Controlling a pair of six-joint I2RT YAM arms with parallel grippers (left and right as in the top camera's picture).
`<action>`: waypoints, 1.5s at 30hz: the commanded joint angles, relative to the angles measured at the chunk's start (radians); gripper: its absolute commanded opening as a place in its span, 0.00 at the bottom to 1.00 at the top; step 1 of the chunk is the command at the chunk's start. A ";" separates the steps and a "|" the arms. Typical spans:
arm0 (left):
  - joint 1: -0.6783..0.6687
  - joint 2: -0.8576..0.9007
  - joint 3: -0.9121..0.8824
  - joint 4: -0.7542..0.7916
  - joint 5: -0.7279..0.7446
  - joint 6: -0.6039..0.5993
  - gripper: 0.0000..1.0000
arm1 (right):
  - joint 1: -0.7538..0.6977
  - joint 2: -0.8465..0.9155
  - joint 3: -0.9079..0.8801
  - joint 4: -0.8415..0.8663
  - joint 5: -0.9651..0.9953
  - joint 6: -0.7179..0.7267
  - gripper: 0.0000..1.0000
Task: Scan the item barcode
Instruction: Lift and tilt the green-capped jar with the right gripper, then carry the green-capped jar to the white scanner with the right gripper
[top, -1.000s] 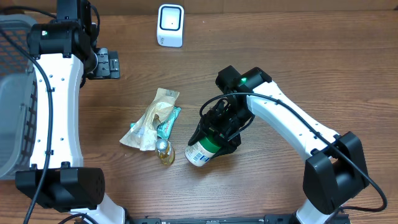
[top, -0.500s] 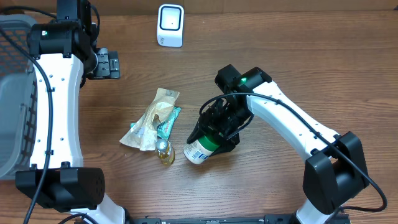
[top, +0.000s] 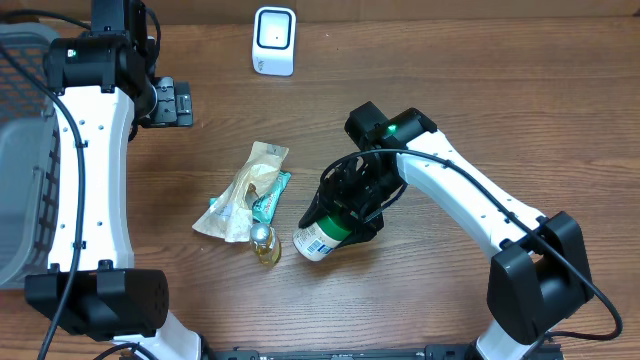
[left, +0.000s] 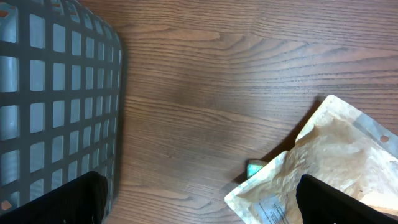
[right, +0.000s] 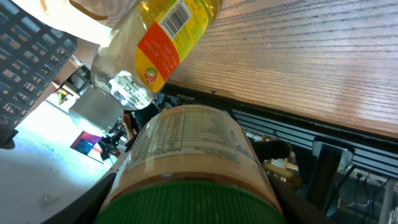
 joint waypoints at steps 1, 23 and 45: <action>-0.002 0.000 0.012 0.000 -0.010 0.007 1.00 | -0.001 -0.037 0.031 0.004 -0.040 0.003 0.26; -0.002 0.000 0.012 0.000 -0.010 0.007 0.99 | -0.001 -0.037 0.031 0.003 -0.044 0.003 0.29; -0.002 0.000 0.012 0.000 -0.010 0.007 1.00 | -0.045 -0.037 0.084 0.200 0.746 -0.268 0.04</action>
